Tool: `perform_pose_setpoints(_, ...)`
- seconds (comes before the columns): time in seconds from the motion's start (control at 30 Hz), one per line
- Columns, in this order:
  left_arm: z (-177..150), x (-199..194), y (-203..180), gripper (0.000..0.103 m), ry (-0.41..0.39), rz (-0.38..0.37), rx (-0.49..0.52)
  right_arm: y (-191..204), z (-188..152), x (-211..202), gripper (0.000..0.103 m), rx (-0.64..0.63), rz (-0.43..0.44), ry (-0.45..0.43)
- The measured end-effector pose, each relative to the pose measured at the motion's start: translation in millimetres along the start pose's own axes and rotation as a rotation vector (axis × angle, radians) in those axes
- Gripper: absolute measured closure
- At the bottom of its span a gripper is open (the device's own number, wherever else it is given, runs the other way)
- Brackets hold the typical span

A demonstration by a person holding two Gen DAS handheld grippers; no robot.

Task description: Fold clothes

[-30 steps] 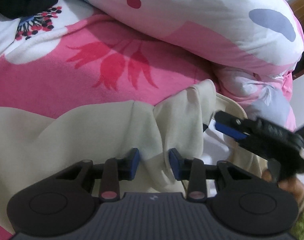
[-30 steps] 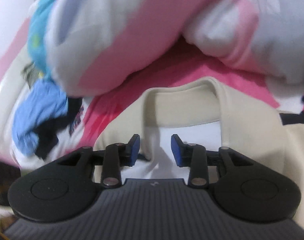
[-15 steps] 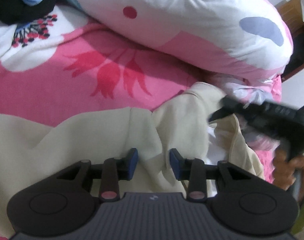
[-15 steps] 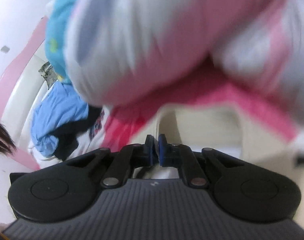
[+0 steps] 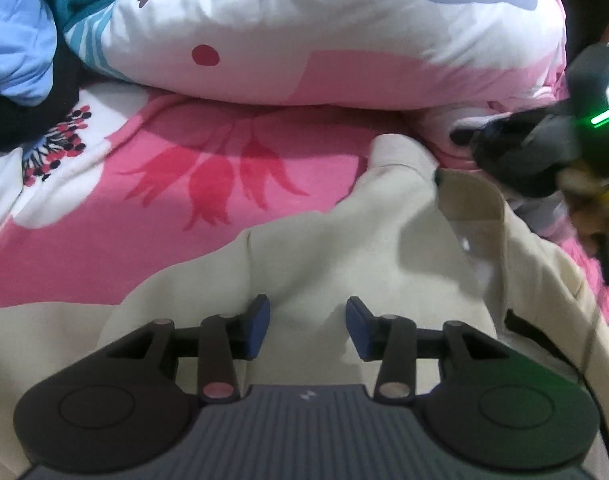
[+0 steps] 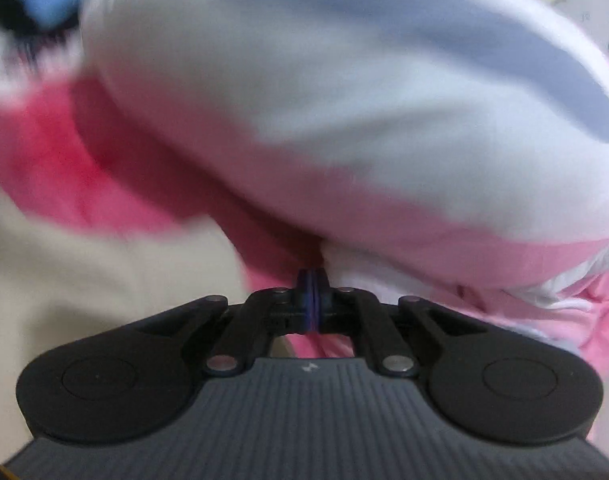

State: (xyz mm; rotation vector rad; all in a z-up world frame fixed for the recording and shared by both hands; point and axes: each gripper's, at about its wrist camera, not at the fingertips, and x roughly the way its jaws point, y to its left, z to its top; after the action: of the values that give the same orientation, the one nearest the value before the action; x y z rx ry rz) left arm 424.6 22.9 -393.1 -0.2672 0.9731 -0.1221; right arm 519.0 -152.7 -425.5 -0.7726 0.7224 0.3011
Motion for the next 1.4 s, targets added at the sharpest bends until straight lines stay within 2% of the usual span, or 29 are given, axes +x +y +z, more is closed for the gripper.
perform_pose_setpoints(0.07, -0.5, -0.4, 1.0, 0.057, -0.007, -0.001, -0.002, -10.6, -7.5, 15.1, 0.103, 0.116, 0.046, 0.069)
perform_pose_setpoints(0.1, -0.5, -1.6, 1.7, 0.055, -0.013, -0.003, -0.006, -23.1, -10.0, 11.3, 0.102, 0.204, 0.064, 0.064)
perform_pose_setpoints(0.17, -0.2, -5.1, 3.5, 0.054, -0.028, -0.008, -0.018, -52.2, -14.3, -6.0, 0.101, 0.400, 0.120, 0.015)
perform_pose_setpoints(0.27, 1.7, -12.1, 4.2, 0.053, -0.042, -0.008, -0.025, -86.8, -20.1, -29.3, 0.100, 0.650, 0.299, -0.074)
perform_pose_setpoints(0.37, 4.4, -20.2, 4.9, 0.053, -0.059, -0.005, -0.036, -86.5, -9.4, -35.4, 0.099, 0.656, 0.496, -0.114)
perform_pose_setpoints(0.47, 4.4, -23.4, 7.2, 0.053, -0.058, 0.004, -0.051, -55.7, 11.3, -11.4, 0.099, 0.597, 0.649, -0.044)
perform_pose_setpoints(0.53, 2.6, -25.6, 8.5, 0.053, -0.057, 0.010, -0.059, -37.5, 14.0, 19.5, 0.101, 0.585, 0.669, 0.045)
perform_pose_setpoints(0.6, -1.6, -33.1, 9.5, 0.053, -0.059, 0.015, -0.071, -21.7, 9.3, 55.9, 0.103, 0.600, 0.629, 0.137)
perform_pose_setpoints(0.67, -7.8, -45.7, 11.7, 0.051, -0.065, 0.013, -0.086, -30.6, 3.8, 60.4, 0.103, 0.707, 0.635, 0.129)
perform_pose_setpoints(0.7, -12.1, -53.7, 13.9, 0.049, -0.066, 0.010, -0.099, -36.3, 3.2, 55.1, 0.100, 0.742, 0.627, 0.116)
perform_pose_setpoints(0.8, -26.8, -81.0, 23.4, 0.047, -0.058, 0.005, -0.149, -45.9, 3.0, 23.5, 0.097, 0.719, 0.552, 0.057)
perform_pose_setpoints(0.87, -37.0, -100.5, 31.8, 0.047, -0.049, 0.011, -0.184, -48.2, -0.5, 1.6, 0.096, 0.705, 0.574, 0.040)
perform_pose_setpoints(1.0, -57.3, -140.9, 59.8, 0.046, -0.035, 0.063, -0.282, -34.9, 8.3, -32.4, 0.093, 0.659, 0.687, -0.003)
perform_pose_setpoints(1.13, -78.7, -176.6, 97.6, 0.045, -0.060, 0.122, -0.446, 14.4, 43.3, -63.9, 0.076, 0.567, 0.838, -0.072)
perform_pose_setpoints(1.23, -95.6, -199.5, 127.6, 0.044, -0.108, 0.151, -0.593, 63.0, 72.4, -87.5, 0.070, 0.480, 0.946, -0.136)
perform_pose_setpoints(1.37, -118.2, -230.0, 167.6, 0.044, -0.172, 0.191, -0.789, 125.0, 113.2, -128.5, 0.065, 0.266, 1.007, -0.208)
perform_pose_setpoints(1.4, -123.8, -237.6, 177.6, 0.044, -0.188, 0.200, -0.838, 137.1, 123.1, -137.9, 0.061, 0.236, 1.022, -0.227)
